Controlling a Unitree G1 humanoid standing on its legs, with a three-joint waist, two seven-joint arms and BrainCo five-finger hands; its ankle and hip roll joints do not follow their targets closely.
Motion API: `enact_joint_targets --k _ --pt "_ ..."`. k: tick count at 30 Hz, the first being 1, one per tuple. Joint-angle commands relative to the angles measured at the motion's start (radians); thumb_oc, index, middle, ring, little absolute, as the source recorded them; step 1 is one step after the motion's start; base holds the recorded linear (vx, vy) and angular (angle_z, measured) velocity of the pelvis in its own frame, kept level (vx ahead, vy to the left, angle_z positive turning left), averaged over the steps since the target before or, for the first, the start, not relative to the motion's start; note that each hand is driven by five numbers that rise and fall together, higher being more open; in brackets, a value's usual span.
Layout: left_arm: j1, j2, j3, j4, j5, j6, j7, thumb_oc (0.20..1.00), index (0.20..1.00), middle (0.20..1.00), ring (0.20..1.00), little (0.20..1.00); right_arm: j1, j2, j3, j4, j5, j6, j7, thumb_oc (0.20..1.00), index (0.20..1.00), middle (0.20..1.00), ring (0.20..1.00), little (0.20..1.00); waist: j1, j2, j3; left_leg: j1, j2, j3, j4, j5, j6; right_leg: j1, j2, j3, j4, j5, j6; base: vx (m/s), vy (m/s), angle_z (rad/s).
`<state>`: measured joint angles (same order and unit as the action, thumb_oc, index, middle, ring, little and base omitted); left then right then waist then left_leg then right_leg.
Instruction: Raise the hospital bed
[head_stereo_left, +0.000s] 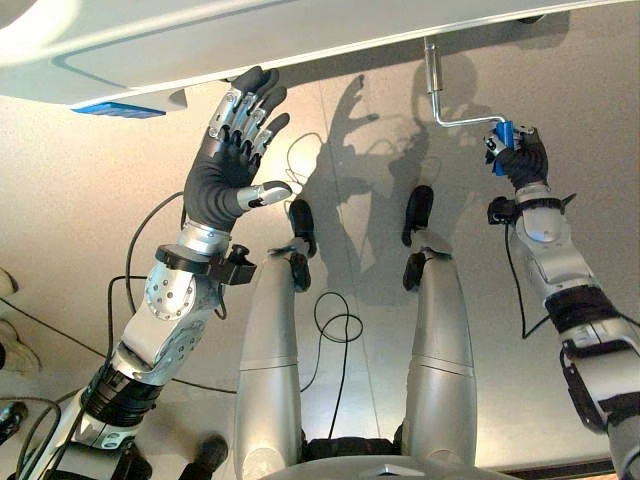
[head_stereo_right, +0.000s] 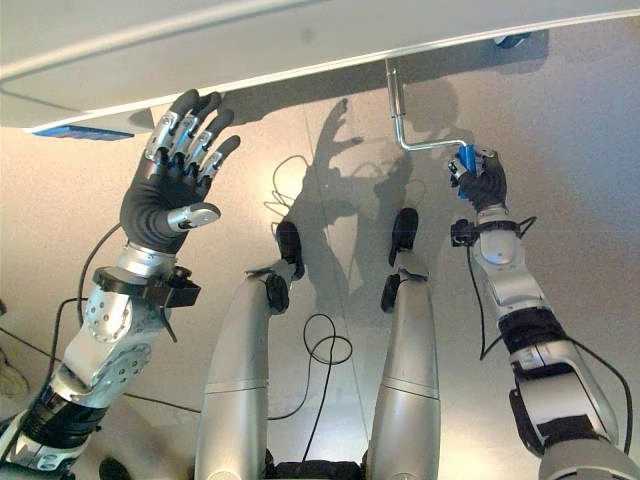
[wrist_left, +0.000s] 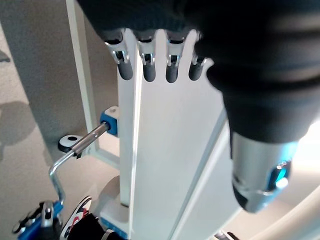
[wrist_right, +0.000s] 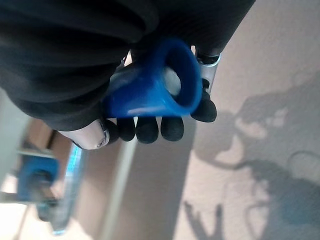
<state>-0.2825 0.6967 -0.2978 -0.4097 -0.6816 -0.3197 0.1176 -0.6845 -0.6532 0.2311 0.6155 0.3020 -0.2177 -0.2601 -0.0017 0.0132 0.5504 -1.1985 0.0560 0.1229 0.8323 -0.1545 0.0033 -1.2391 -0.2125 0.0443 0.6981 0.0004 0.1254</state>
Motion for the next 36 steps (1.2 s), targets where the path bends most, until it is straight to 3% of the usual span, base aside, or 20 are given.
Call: enact_joint_targets --k 1,7,15,25,36 --pt "-0.002 -0.032 0.001 -0.075 0.014 -0.066 -0.020 1.000 1.000 1.000 1.000 1.000 -0.030 -0.114 -0.006 0.038 -0.042 0.007 -0.055 0.200 0.200 0.200 0.200 0.200 0.015 0.034 -0.030 -0.017 -0.049 -0.067 -0.180 0.181 -0.068 0.019 0.021 -0.105 0.066 0.002 -0.022 0.00 0.000 0.00" --pt "-0.031 -0.044 -0.035 -0.073 0.008 -0.066 -0.011 1.000 1.000 1.000 1.000 1.000 -0.174 -0.071 0.096 0.350 -0.076 0.051 -0.045 0.200 0.200 0.200 0.200 0.200 0.035 0.054 -0.030 -0.026 -0.051 -0.069 -0.176 0.185 -0.068 0.012 0.019 -0.111 0.073 0.001 -0.023 0.00 0.000 0.00" --pt "-0.061 -0.079 -0.070 -0.063 0.003 -0.055 0.007 1.000 1.000 1.000 1.000 1.000 -0.263 0.016 0.175 0.569 -0.079 0.085 -0.006 0.200 0.200 0.200 0.200 0.200 0.054 0.071 -0.030 -0.042 -0.054 -0.072 -0.153 0.183 -0.067 -0.004 0.017 -0.111 0.098 -0.003 -0.025 0.00 0.000 0.00" --pt "-0.088 -0.112 -0.085 -0.046 0.007 -0.046 0.024 1.000 1.000 1.000 1.000 1.000 -0.269 0.108 0.242 0.645 -0.149 0.121 0.029 0.200 0.200 0.200 0.200 0.200 0.066 0.089 -0.030 -0.053 -0.059 -0.072 -0.145 0.184 -0.067 -0.017 0.011 -0.113 0.113 -0.007 -0.025 0.00 0.001 0.00" --pt "-0.094 -0.140 -0.077 -0.040 0.017 -0.038 0.046 1.000 1.000 1.000 1.000 1.000 -0.252 0.215 0.292 0.565 -0.189 0.122 0.051 0.200 0.200 0.200 0.200 0.200 0.068 0.090 -0.030 -0.066 -0.064 -0.067 -0.123 0.182 -0.065 -0.031 0.009 -0.111 0.131 -0.003 -0.026 0.00 0.001 0.00"
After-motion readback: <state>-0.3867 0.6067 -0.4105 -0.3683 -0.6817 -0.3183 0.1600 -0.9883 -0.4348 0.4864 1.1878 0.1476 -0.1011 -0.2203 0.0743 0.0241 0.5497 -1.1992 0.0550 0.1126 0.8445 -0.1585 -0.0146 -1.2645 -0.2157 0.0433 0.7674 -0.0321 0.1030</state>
